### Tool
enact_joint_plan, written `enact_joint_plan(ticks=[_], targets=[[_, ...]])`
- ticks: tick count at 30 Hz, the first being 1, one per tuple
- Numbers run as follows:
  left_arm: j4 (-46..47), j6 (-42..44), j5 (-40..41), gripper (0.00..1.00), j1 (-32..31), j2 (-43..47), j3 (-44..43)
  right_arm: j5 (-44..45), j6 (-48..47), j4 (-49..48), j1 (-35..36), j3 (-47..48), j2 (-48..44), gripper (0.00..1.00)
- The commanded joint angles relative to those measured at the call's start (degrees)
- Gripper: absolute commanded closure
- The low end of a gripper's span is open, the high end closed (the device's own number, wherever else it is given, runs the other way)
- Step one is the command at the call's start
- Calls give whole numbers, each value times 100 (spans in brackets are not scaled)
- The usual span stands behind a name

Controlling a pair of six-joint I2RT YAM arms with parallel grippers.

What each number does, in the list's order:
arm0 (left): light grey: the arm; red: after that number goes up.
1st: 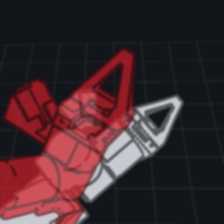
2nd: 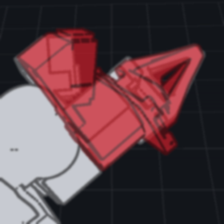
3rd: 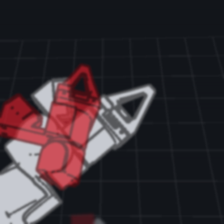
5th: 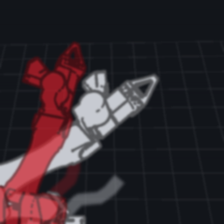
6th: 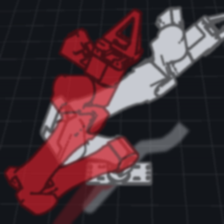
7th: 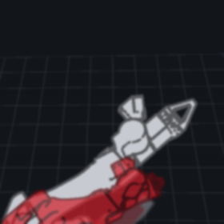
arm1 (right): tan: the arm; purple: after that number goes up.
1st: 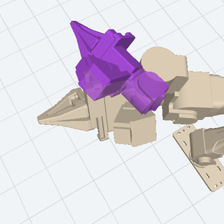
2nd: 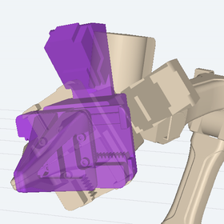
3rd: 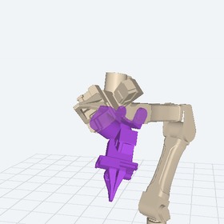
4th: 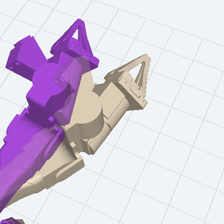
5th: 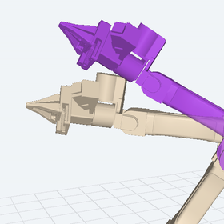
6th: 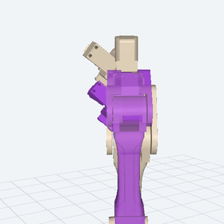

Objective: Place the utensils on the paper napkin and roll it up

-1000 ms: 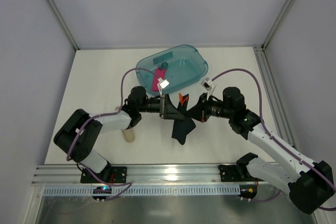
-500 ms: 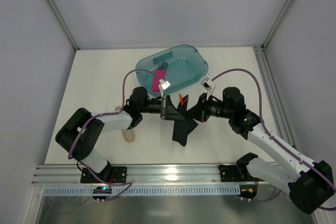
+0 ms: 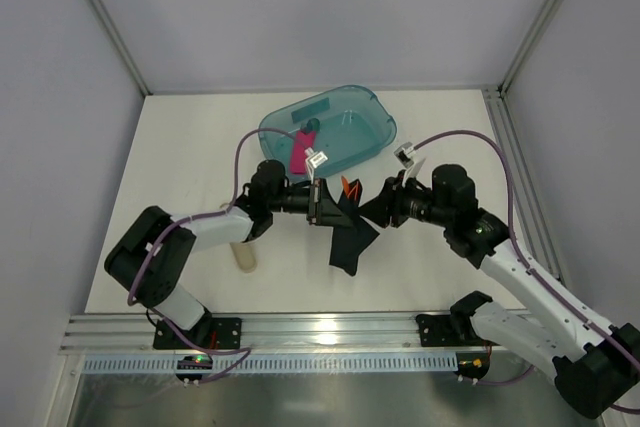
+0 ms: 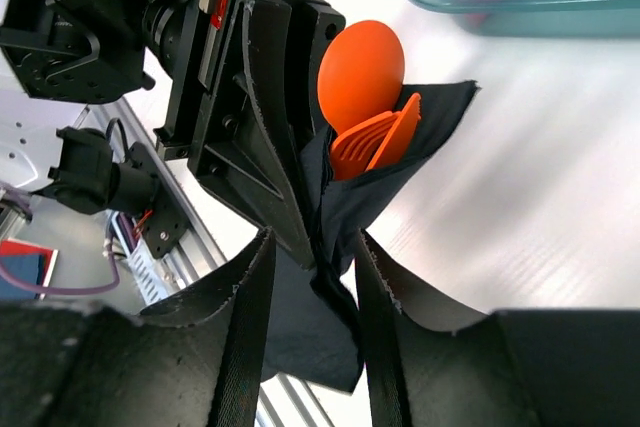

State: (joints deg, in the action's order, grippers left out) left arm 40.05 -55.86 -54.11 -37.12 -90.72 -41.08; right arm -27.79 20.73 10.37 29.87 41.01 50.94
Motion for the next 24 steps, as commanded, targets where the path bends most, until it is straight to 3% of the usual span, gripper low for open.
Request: enact_joint_plan(ticks=[1, 8, 24], targets=[[-690, 478, 339, 100, -32, 283, -339, 467, -8, 517, 10, 363, -233, 59], [-1517, 875, 1086, 100, -32, 528, -576, -279, 440, 238, 19, 144, -137, 58], [-1632, 716, 1350, 100, -287, 933, -752, -16, 748, -474, 116, -384, 171, 53]])
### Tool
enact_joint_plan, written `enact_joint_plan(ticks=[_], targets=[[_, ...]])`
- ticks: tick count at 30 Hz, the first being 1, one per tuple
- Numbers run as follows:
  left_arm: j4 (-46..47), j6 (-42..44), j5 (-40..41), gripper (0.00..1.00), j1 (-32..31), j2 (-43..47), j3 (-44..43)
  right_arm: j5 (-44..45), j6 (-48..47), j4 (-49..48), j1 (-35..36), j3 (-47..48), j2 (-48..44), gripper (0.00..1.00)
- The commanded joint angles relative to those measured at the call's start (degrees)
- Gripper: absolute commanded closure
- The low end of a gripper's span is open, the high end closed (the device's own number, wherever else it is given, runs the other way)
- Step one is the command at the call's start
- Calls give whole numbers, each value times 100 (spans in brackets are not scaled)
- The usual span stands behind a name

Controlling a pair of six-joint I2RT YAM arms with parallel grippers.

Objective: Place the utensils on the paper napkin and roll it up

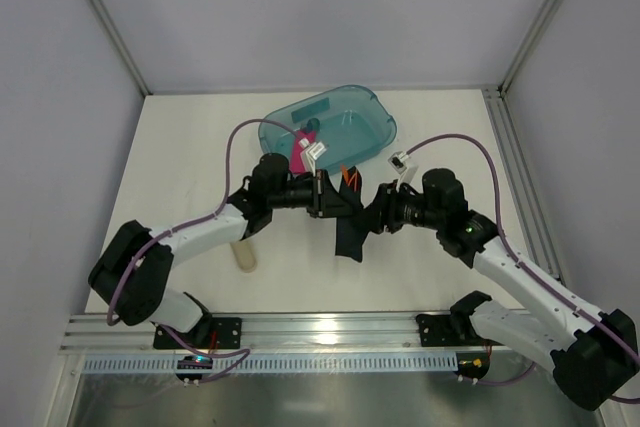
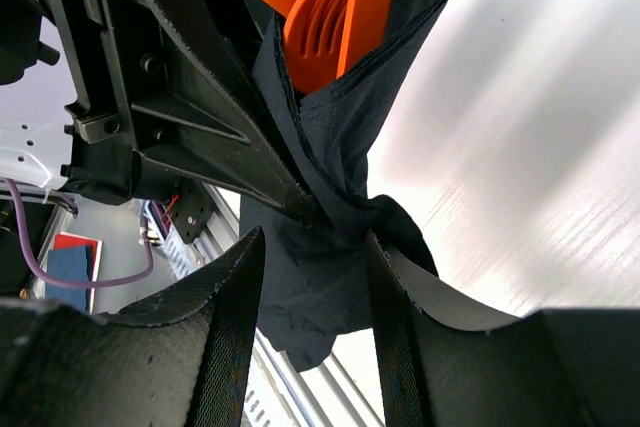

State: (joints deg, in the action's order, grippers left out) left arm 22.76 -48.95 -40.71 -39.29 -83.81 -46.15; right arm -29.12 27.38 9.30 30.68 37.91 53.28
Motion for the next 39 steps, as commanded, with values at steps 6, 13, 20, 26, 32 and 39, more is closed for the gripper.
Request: enact_joint_plan(ticks=[6, 13, 20, 26, 32, 39], targets=[[79, 43, 45, 100, -123, 382, -219, 91, 40, -412, 44, -187, -177, 52], [-360, 289, 335, 100, -123, 488, -254, 126, -22, -130, 44, -144, -423, 52], [-360, 272, 423, 100, -158, 559, -280, 91, 31, -148, 61, -188, -423, 52], [-431, 289, 537, 100, -167, 611, -316, 100, 75, -95, 105, -275, -467, 50], [-483, 307, 617, 100, -158, 691, -316, 406, 40, 142, 114, -328, -599, 50], [-554, 307, 564, 100, -158, 910, -333, 540, 215, 152, 114, -389, -845, 50]])
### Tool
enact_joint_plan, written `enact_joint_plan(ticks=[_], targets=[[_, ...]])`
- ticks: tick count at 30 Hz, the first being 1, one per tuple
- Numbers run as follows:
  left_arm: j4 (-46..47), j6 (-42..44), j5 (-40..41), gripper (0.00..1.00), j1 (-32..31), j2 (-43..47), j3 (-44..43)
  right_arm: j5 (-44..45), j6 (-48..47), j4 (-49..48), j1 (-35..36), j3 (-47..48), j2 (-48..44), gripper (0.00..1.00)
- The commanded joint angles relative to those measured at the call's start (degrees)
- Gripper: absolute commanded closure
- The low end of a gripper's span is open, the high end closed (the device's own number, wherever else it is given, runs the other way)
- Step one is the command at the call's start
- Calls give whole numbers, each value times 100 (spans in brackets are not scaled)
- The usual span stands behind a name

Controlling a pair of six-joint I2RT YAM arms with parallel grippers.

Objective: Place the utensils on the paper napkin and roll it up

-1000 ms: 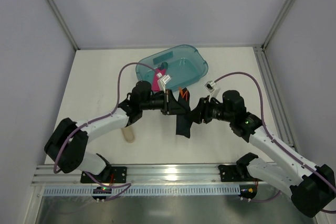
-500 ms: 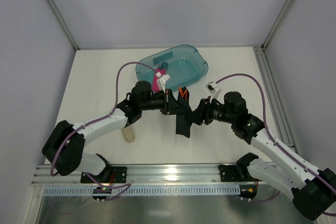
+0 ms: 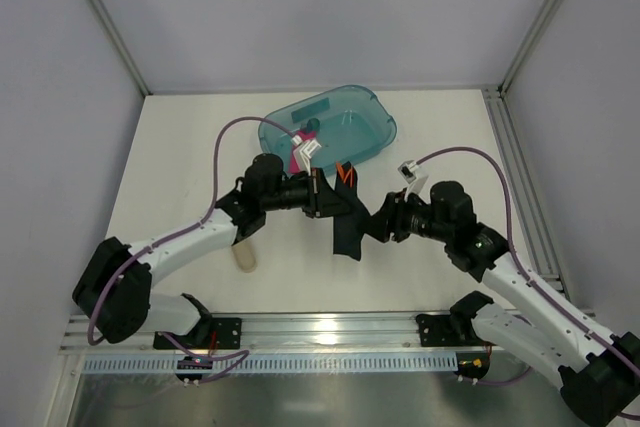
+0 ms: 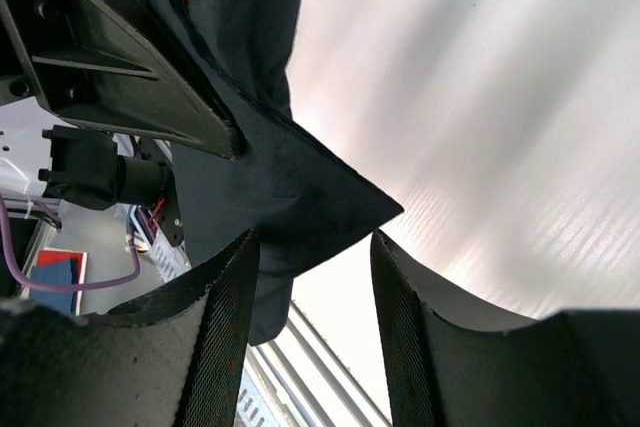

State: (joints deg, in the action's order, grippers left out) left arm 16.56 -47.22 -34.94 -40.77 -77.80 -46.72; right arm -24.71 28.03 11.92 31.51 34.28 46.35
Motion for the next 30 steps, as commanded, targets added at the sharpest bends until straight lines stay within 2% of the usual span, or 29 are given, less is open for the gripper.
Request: enact_joint_plan(ticks=[1, 11, 16, 23, 26, 28, 30], targets=[[50, 126, -13, 100, -18, 370, -285, -15, 254, -294, 22, -70, -239, 49], [-3, -24, -110, 100, -18, 722, -390, -613, 545, -1060, 31, -194, -600, 50], [260, -243, -267, 100, -10, 784, -356, -877, 563, -1613, 31, -422, -811, 61], [392, -463, -452, 100, -18, 810, -443, -1334, 580, -2299, 22, -721, -1189, 68], [375, -472, -426, 100, -18, 810, -461, -1501, 607, -2326, 31, -669, -1084, 68], [305, -428, -400, 100, -18, 810, -487, -1546, 633, -2282, 31, -625, -1005, 61], [269, -411, -373, 100, -27, 828, -496, -1581, 633, -2256, 31, -607, -961, 60]])
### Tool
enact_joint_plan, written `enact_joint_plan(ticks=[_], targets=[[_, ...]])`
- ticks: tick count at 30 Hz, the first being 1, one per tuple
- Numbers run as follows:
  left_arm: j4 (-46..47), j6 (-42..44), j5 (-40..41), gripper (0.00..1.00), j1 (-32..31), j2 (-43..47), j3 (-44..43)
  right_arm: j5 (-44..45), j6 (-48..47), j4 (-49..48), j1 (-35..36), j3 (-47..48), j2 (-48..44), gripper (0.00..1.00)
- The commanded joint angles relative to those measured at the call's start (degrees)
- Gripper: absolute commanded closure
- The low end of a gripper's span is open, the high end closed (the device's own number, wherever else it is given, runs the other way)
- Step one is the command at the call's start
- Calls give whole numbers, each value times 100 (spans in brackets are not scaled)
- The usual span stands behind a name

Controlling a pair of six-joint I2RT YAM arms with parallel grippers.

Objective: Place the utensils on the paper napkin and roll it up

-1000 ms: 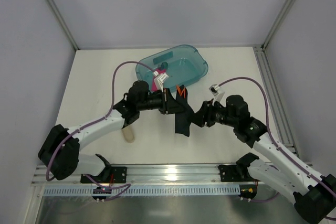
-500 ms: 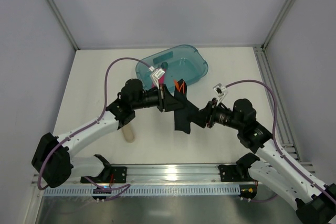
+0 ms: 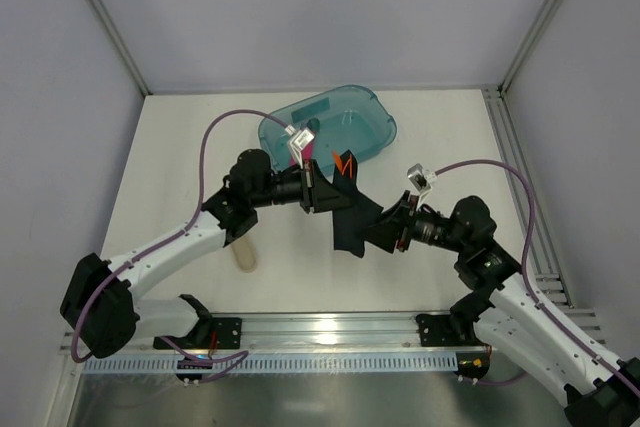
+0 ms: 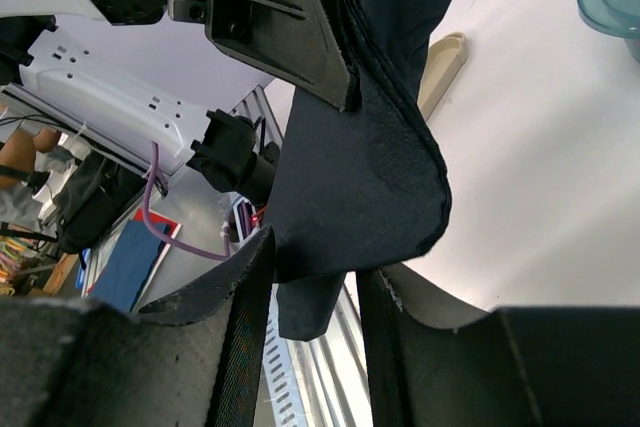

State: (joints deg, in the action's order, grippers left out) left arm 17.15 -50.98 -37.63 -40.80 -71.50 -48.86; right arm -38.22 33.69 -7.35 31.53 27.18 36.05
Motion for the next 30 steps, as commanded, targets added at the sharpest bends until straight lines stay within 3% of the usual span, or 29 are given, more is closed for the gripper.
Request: enact_joint_plan(ticks=[1, 6, 9, 12, 22, 24, 26, 27, 30], targets=[[201, -26, -96, 100, -34, 198, -282, -230, 67, -328, 29, 103, 69, 59], [201, -26, -69, 100, -43, 216, -282, -335, 15, -319, 38, 60, 86, 57], [201, -43, -87, 100, -43, 216, -308, -405, 14, -450, 37, -63, 42, 64], [289, -113, -148, 100, -51, 216, -317, -476, 50, -600, 29, -151, 16, 78], [421, -219, -289, 100, -51, 216, -273, -494, -12, -496, 29, -90, -98, 81], [316, -88, -158, 100, -51, 268, -308, -258, -239, 142, 29, 84, -160, 71], [-17, 148, -52, 100, -51, 286, -317, 258, -450, 697, 37, 252, -265, 68], [-131, 219, 9, 100, -51, 304, -317, 497, -721, 1597, 29, 488, -300, 66], [-483, 431, 115, 100, -51, 251, -361, 1420, -987, 2831, 29, 823, -406, 65]])
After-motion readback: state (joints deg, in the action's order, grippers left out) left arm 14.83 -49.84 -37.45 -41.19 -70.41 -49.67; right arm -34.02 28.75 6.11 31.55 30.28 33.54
